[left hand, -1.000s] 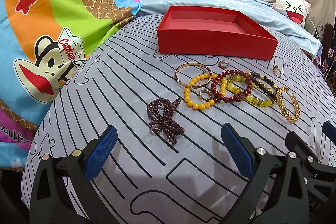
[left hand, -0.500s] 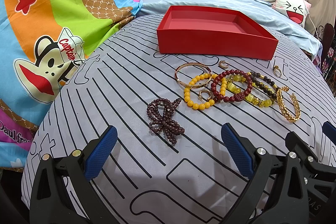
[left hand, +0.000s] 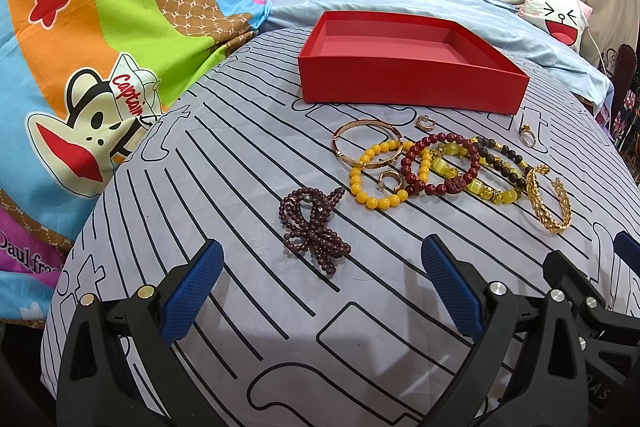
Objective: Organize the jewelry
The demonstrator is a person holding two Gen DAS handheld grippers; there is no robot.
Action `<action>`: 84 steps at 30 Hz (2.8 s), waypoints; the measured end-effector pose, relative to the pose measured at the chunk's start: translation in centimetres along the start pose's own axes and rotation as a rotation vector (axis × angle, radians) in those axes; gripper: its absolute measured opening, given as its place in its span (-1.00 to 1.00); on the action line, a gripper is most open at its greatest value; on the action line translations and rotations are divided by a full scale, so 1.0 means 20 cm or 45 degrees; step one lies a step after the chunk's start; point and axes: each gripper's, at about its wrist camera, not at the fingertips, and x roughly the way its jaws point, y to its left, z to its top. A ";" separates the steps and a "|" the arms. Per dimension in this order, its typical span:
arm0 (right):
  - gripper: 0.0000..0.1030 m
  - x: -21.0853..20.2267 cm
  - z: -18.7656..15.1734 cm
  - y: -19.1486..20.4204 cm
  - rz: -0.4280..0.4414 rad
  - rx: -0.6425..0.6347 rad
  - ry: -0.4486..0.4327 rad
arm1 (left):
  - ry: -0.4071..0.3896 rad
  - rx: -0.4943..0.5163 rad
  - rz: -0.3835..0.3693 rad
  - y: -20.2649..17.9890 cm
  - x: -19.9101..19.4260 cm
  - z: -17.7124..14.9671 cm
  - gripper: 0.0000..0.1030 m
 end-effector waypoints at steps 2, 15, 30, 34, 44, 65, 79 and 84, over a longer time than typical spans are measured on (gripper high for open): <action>0.87 0.00 0.00 0.00 0.000 0.000 0.000 | 0.000 0.000 -0.001 0.00 0.00 0.00 0.83; 0.87 0.00 0.00 -0.01 0.002 0.003 -0.001 | -0.012 -0.009 -0.011 0.00 -0.01 0.00 0.84; 0.87 0.00 -0.02 -0.06 0.043 0.019 0.041 | 0.050 -0.140 -0.047 0.26 -0.04 -0.06 0.85; 0.87 0.01 0.00 -0.05 0.055 0.014 0.053 | 0.066 -0.133 -0.063 0.26 -0.02 -0.04 0.85; 0.87 0.04 0.03 -0.07 0.062 0.030 0.069 | 0.057 -0.032 -0.094 0.12 0.06 0.05 0.77; 0.09 0.23 0.17 -0.01 0.117 0.019 0.117 | 0.096 -0.007 -0.204 0.07 0.13 0.08 -0.46; 0.08 0.13 0.15 -0.05 0.150 0.048 0.100 | 0.094 -0.030 -0.288 0.10 0.05 0.07 -0.76; 0.08 0.09 0.14 -0.07 0.166 0.053 0.081 | 0.078 -0.016 -0.298 0.09 -0.01 0.08 -0.97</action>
